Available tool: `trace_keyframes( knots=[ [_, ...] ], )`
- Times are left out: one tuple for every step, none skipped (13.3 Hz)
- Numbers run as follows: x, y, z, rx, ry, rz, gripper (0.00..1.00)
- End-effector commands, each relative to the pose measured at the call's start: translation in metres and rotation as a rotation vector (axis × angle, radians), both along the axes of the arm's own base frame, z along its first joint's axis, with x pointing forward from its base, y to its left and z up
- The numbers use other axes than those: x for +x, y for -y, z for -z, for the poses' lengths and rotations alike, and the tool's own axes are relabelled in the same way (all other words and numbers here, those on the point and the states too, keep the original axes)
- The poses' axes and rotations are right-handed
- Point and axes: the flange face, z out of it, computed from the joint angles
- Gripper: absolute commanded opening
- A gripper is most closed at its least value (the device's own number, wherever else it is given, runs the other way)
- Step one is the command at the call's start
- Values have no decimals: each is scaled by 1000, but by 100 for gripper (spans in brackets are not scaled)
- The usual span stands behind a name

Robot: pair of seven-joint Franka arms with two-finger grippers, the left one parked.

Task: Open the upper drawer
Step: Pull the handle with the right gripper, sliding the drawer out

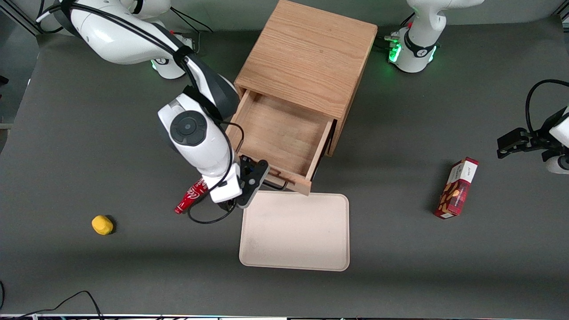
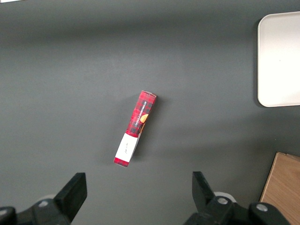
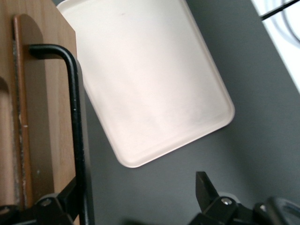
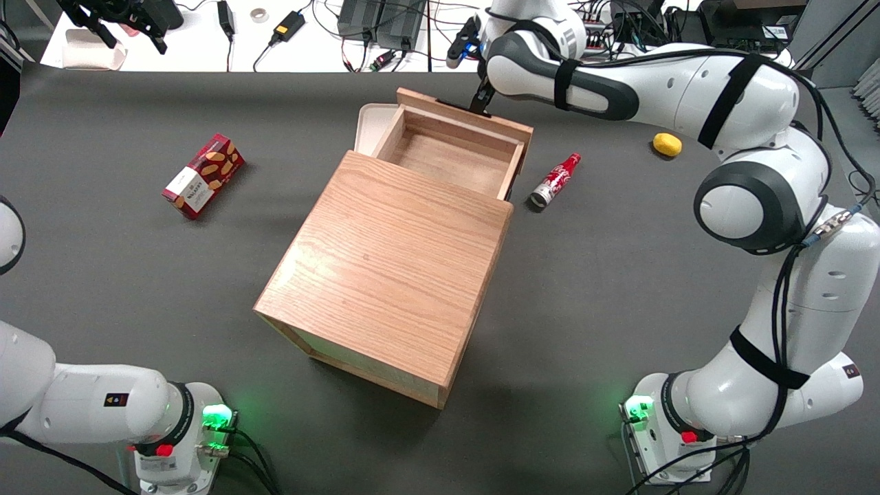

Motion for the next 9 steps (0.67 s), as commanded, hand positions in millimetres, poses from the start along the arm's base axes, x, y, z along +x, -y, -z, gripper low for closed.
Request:
trace_keyframes(
  knots=[
    [19,12,-5,10,65,10,100],
    [25,17,-6,15,84,17,100],
    [29,21,-5,19,98,26,100],
    [33,25,-5,22,105,34,100],
    [34,26,-5,28,109,37,100],
    [34,25,-5,46,98,46,100],
    [35,27,-4,74,77,66,100],
    [37,32,-3,91,64,89,100],
    [41,38,-6,125,46,116,100]
  ],
)
